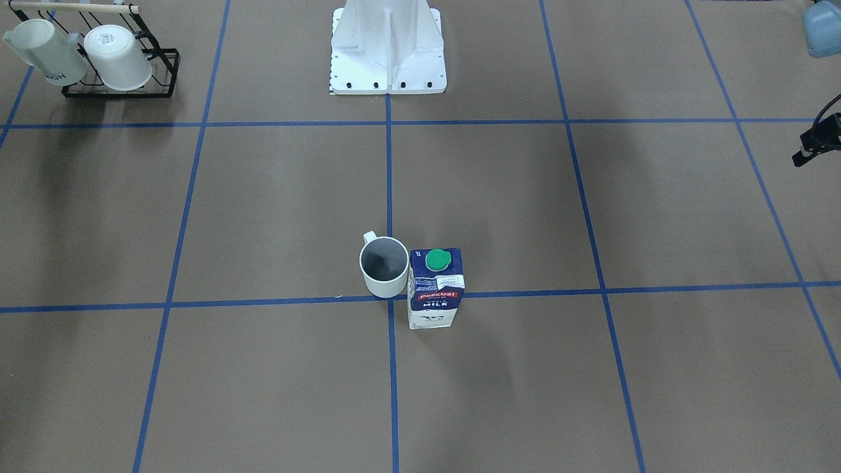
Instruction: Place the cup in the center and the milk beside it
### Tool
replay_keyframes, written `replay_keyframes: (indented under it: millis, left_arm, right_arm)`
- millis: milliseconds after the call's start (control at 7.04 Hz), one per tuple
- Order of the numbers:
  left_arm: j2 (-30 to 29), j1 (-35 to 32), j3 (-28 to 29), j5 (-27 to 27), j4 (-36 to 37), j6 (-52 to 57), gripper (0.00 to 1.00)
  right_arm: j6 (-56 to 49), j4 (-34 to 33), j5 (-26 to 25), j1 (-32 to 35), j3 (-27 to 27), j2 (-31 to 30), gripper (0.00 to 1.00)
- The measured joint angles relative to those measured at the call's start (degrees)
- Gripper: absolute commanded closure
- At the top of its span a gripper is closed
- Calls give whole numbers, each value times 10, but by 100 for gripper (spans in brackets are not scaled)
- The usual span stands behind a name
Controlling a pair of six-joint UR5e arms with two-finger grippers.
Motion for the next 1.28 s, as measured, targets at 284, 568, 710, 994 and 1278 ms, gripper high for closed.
replay_keyframes:
  millis: [284, 568, 710, 994, 1278]
  left_arm:
    - [0, 0, 0, 0, 0, 0, 2]
    - [-1, 0, -2, 0, 0, -1, 2]
    - [-3, 0, -3, 0, 0, -1, 2]
    - [-8, 0, -1, 2, 0, 0, 2]
    - [-11, 0, -1, 3, -2, 2, 2]
  right_arm:
    - [1, 0, 0, 0, 0, 0, 0]
    - [1, 0, 0, 0, 0, 0, 0]
    - [1, 0, 0, 0, -1, 0, 0]
    - [1, -3, -1, 0, -2, 0, 0]
    - [0, -4, 1, 1, -2, -2, 0]
